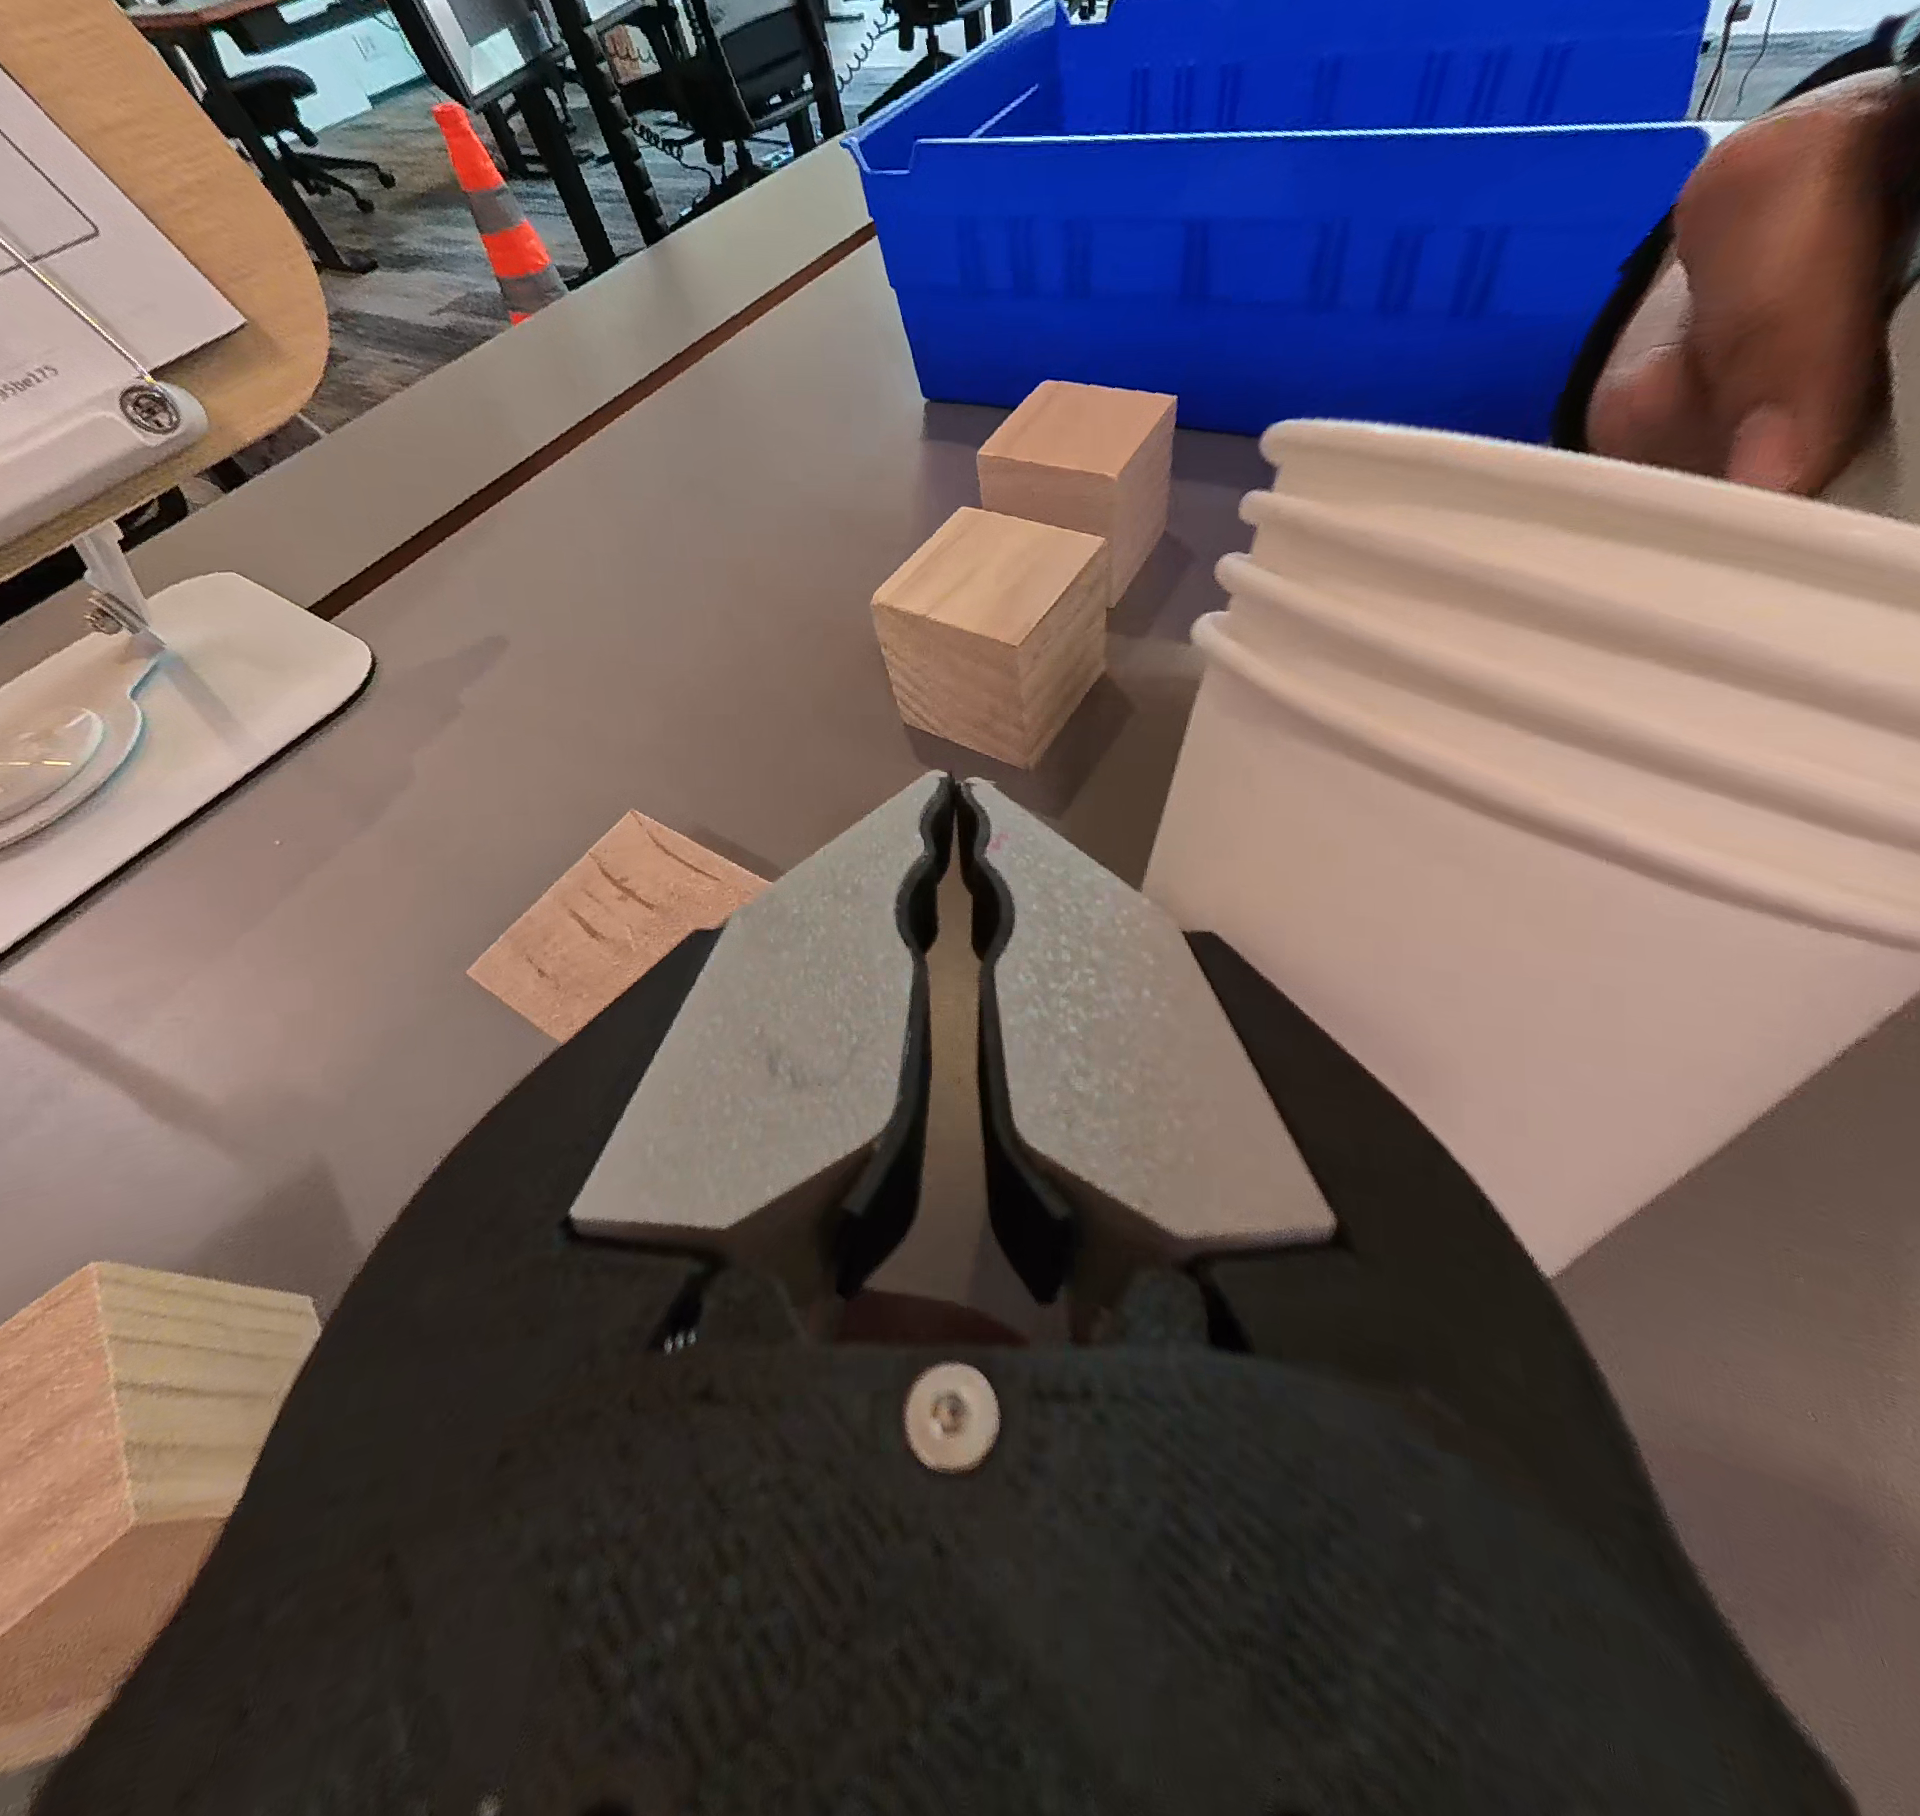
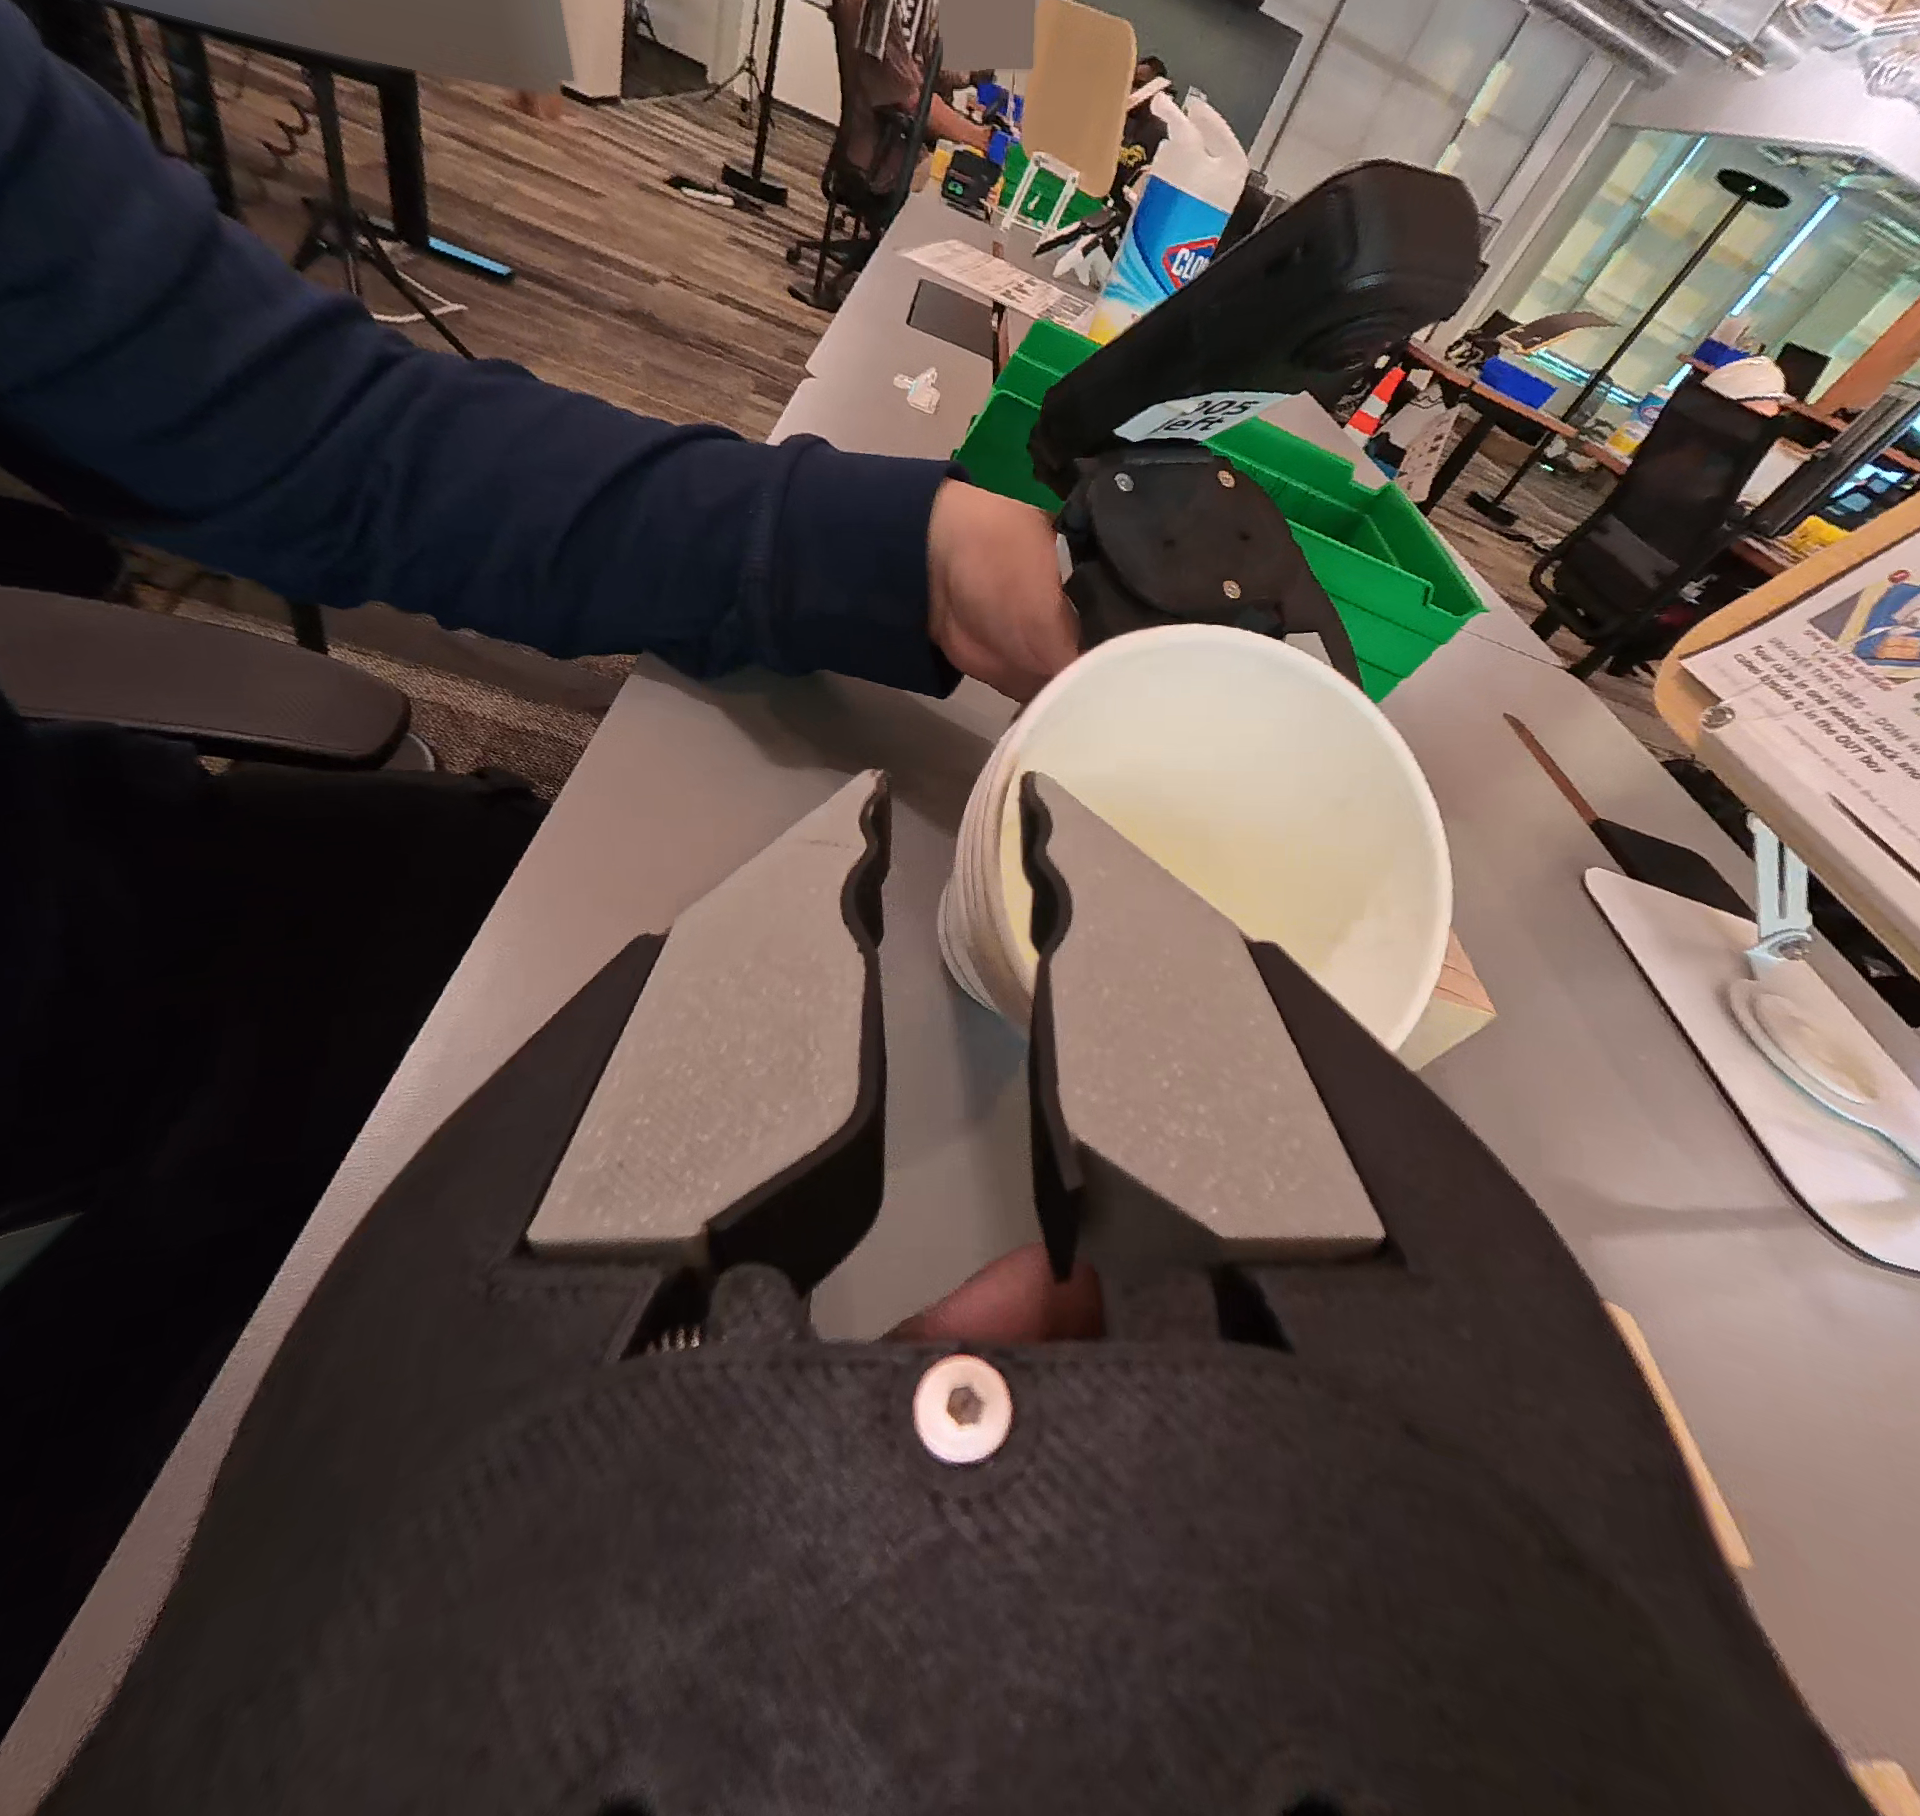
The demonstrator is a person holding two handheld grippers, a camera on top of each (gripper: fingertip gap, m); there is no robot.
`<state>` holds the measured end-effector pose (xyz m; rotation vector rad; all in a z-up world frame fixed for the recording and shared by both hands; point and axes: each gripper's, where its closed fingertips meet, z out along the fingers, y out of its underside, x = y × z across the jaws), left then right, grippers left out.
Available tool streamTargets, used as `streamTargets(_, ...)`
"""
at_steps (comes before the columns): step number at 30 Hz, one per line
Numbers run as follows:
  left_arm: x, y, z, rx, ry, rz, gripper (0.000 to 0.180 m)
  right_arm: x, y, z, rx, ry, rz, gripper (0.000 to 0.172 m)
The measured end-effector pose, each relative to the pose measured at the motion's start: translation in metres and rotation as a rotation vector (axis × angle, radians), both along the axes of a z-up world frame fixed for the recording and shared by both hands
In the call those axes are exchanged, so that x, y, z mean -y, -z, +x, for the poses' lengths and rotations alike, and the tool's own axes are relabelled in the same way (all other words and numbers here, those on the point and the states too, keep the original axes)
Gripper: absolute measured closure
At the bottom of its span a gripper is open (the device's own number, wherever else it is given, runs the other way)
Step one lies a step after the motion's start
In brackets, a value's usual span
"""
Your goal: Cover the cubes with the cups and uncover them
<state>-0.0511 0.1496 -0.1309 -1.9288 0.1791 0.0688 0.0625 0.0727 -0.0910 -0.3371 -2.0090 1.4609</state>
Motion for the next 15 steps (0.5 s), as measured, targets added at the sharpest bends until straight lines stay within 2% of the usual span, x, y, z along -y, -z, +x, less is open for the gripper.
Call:
streamTargets(5,0.001,0.0,-0.001,0.026,0.004,-0.004,0.18,-0.012,0.02,-0.014,0.016,0.097,0.117,0.143)
streamTargets(7,0.001,0.004,0.007,0.024,0.04,-0.02,0.18,-0.016,0.038,-0.022,0.021,0.135,0.22,0.154)
streamTargets(9,-0.001,0.009,0.006,-0.045,0.028,-0.037,0.18,-0.01,0.048,-0.022,0.016,0.113,0.291,0.155)
streamTargets(13,0.0,0.004,0.003,-0.023,0.014,-0.024,0.18,-0.006,0.049,-0.02,0.074,0.081,0.286,0.166)
streamTargets(15,0.001,-0.001,-0.007,-0.023,-0.031,0.0,0.18,-0.01,0.047,-0.025,0.057,0.104,0.292,0.167)
